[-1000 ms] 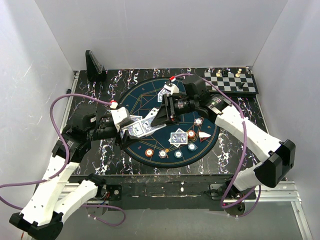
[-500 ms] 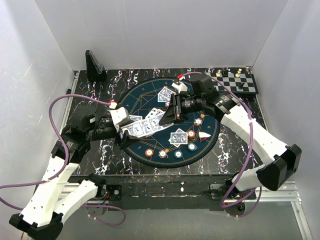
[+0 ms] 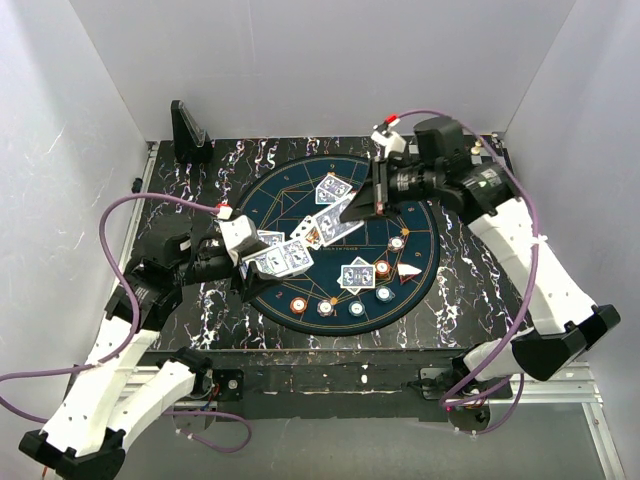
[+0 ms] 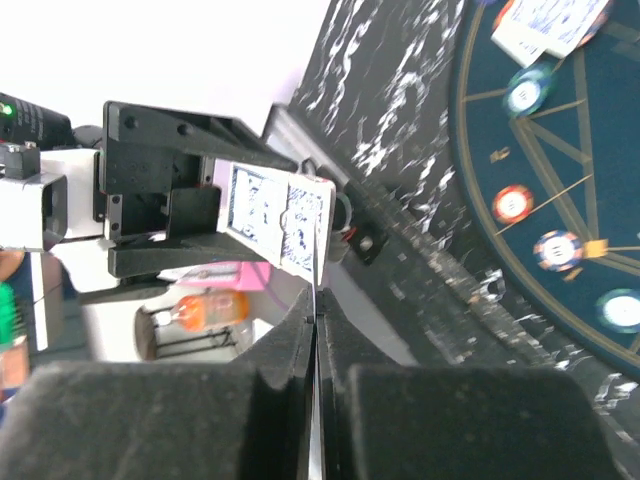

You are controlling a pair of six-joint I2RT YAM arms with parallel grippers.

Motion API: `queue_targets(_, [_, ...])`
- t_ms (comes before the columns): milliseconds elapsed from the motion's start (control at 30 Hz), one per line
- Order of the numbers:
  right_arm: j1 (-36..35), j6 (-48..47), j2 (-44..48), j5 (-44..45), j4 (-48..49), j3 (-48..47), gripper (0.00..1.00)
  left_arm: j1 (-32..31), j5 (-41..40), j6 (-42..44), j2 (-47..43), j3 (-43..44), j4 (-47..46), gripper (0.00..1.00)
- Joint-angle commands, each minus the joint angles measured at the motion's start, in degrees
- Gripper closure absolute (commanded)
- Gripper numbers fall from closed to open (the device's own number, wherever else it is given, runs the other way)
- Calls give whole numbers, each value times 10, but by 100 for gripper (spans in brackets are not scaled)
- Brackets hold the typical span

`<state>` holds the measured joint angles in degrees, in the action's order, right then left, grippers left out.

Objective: Distribute texas hold em gaming equipment

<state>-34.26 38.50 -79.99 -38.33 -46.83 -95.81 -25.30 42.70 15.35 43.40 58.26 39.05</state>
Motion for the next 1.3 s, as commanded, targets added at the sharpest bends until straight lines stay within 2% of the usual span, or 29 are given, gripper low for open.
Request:
queue_targets(0, [34,-65,-3,41,-79,-66,98,-2,13,-23,-10,-5,-27,97])
queue_targets(133, [31,-106,-46,111,-114,-76,99,-2,28,-38,-13,9,-29,98])
queue_targets(267, [0,-148,-120,269,-141,-93,99,-2,53,-58,-14,35,-31,98])
queue_targets(367, [-30,-171,-200,380,-161,-142,99,-2,61,-64,-16,49,-32,98])
queue_targets(467, [-53,-189,-279,529,-180,-202,99,-2,67,-66,-21,54,-31,98])
queue_targets(800, [-136,-268,-486,786,-147,-321,99,-2,66,-68,-38,60,-29,98])
queue_targets(900, [-162,-307,-529,839,-118,-338,99,-2,67,-68,-41,60,-26,98])
queue_targets(1267, [-190,-339,-592,896,-78,-324,99,-2,63,-67,-39,57,-26,98])
